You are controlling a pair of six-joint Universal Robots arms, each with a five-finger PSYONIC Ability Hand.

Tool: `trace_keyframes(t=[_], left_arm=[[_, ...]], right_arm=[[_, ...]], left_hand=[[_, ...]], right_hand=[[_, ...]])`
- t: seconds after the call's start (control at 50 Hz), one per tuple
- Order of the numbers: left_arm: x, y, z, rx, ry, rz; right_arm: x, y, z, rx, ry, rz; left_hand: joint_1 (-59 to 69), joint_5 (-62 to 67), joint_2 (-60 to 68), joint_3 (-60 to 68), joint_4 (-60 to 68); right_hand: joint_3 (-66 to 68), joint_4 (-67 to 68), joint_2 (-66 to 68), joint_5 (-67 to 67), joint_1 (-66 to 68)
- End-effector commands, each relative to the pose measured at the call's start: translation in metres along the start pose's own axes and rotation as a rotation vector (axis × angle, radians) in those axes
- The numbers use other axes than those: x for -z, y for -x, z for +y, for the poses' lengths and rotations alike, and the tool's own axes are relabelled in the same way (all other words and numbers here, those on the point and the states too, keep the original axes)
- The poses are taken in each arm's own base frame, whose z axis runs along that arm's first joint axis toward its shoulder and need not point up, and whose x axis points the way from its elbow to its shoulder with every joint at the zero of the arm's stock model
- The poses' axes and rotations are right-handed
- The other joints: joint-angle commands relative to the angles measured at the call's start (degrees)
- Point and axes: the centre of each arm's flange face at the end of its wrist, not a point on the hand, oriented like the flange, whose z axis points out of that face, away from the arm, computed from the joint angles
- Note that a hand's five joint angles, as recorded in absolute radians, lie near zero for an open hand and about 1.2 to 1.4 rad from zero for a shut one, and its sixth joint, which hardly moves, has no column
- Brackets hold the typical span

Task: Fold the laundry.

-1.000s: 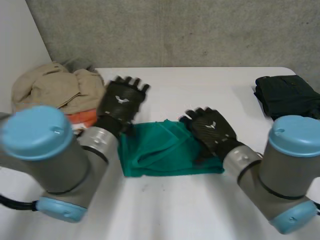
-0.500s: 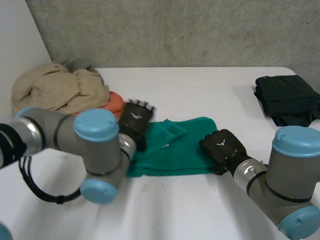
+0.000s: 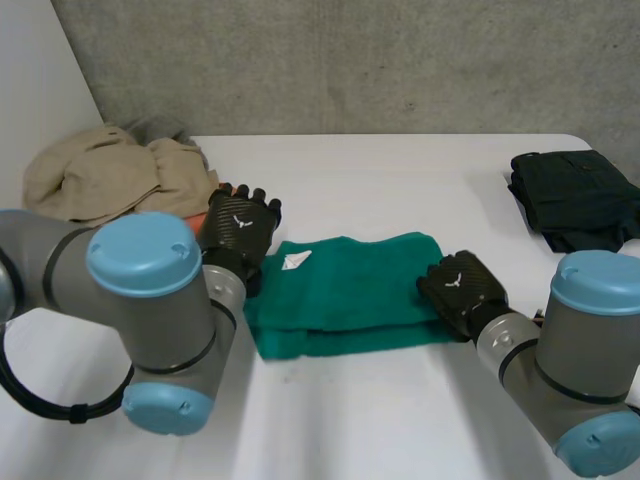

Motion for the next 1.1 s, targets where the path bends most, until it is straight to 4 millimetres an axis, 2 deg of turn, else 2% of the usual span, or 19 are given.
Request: trace_keyframes(t=[0.02,0.04,0.1,0.12,0.16,0.18,0.26,0.32,0.4,0.42,0.48,0.56,0.6,0.62,0.64,0.72,0.8,0.94,1.1], left_arm=[[0.023,0.015,-0.013,0.011,-0.026,-0.017],[0.024,0.017,-0.014,0.014,-0.027,-0.021],[0.023,0.029,-0.012,0.020,-0.019,-0.054],[0.021,0.038,-0.010,0.025,-0.010,-0.077],[0.021,0.046,-0.008,0.029,-0.003,-0.096],[0.021,0.048,-0.008,0.033,-0.001,-0.102],[0.023,0.053,-0.009,0.081,-0.004,-0.114],[0.024,0.057,-0.012,0.140,-0.016,-0.127],[0.024,0.061,-0.016,0.197,-0.032,-0.134],[0.023,0.062,-0.017,0.205,-0.039,-0.135],[0.020,0.066,-0.023,0.220,-0.061,-0.144],[0.017,0.064,-0.035,0.227,-0.099,-0.137],[0.018,0.056,-0.043,0.233,-0.121,-0.113],[0.019,0.049,-0.045,0.236,-0.129,-0.091],[0.021,0.035,-0.049,0.246,-0.146,-0.044],[0.024,0.003,-0.058,0.274,-0.182,0.081],[0.019,-0.018,-0.056,0.297,-0.184,0.172],[0.004,-0.048,-0.028,0.284,-0.083,0.220],[0.003,-0.044,0.009,0.149,0.135,0.089]], right_arm=[[-0.007,-0.024,-0.025,0.407,-0.035,0.128],[-0.008,-0.024,-0.031,0.439,-0.058,0.132],[-0.004,0.010,-0.072,0.549,-0.246,0.085],[0.004,0.039,-0.098,0.580,-0.383,0.027],[0.009,0.063,-0.106,0.595,-0.460,-0.033],[0.012,0.088,-0.106,0.606,-0.523,-0.110],[0.014,0.127,-0.098,0.610,-0.579,-0.249],[0.016,0.135,-0.098,0.552,-0.567,-0.272],[0.010,0.124,-0.099,0.330,-0.493,-0.262],[0.006,0.110,-0.104,0.143,-0.454,-0.241],[0.009,0.073,-0.117,-0.205,-0.415,-0.193],[0.019,0.033,-0.117,-0.511,-0.370,-0.178],[0.021,0.021,-0.113,-0.559,-0.349,-0.172],[0.022,0.006,-0.109,-0.589,-0.329,-0.150],[0.022,0.000,-0.107,-0.596,-0.319,-0.140],[0.019,-0.026,-0.093,-0.632,-0.233,-0.076],[0.014,-0.040,-0.088,-0.655,-0.173,-0.013],[-0.009,-0.036,-0.072,-0.657,-0.052,0.034],[-0.030,-0.023,-0.068,-0.610,-0.022,-0.022]], left_hand=[[-0.9,-2.5,-1.7,-2.0,-1.5],[-1.0,-2.5,-1.7,-2.0,-1.5],[-0.8,-2.4,-1.5,-1.9,-1.3],[-0.8,-2.4,-1.5,-1.9,-1.3],[-0.8,-2.4,-1.5,-1.9,-1.3],[-0.8,-2.4,-1.5,-1.9,-1.3],[-0.1,-1.7,-0.9,-1.2,-0.6],[0.1,-1.5,-0.7,-1.0,-0.5],[0.6,-1.0,-0.2,-0.5,0.0],[0.6,-1.0,-0.2,-0.5,0.0],[0.2,-1.3,-0.5,-0.9,-0.3],[0.1,-1.5,-0.7,-1.0,-0.5],[0.2,-1.3,-0.5,-0.9,-0.3],[0.4,-1.2,-0.3,-0.7,-0.1],[0.6,-1.0,-0.2,-0.5,0.0],[1.1,-0.5,0.3,0.0,0.5],[1.6,0.0,0.8,0.5,1.0],[5.6,4.0,4.9,4.5,5.1],[4.8,3.2,4.0,3.7,4.2]], right_hand=[[12.0,11.9,12.4,13.3,25.0],[12.0,11.9,12.4,13.3,25.0],[12.0,11.9,12.4,13.3,25.0],[12.0,11.9,12.4,13.3,25.0],[12.0,11.9,12.4,13.3,25.0],[12.0,11.9,12.4,13.3,25.0],[12.0,11.9,12.4,13.3,25.0],[-31.6,-31.8,-31.3,-30.3,-18.7],[-58.0,-58.1,-57.6,-56.7,-45.0],[-58.0,-58.1,-57.6,-56.7,-45.0],[-58.0,-58.1,-57.6,-56.7,-45.0],[-58.0,-58.1,-57.6,-56.7,-45.0],[-58.0,-58.1,-57.6,-56.7,-45.0],[-58.0,-58.1,-57.6,-56.7,-45.0],[-58.0,-58.1,-57.6,-56.7,-45.0],[-58.0,-58.1,-57.6,-56.7,-45.0],[-58.0,-58.1,-57.6,-56.7,-45.0],[-58.0,-58.1,-57.6,-56.7,-45.0],[-58.0,-58.1,-57.6,-56.7,-45.0]])
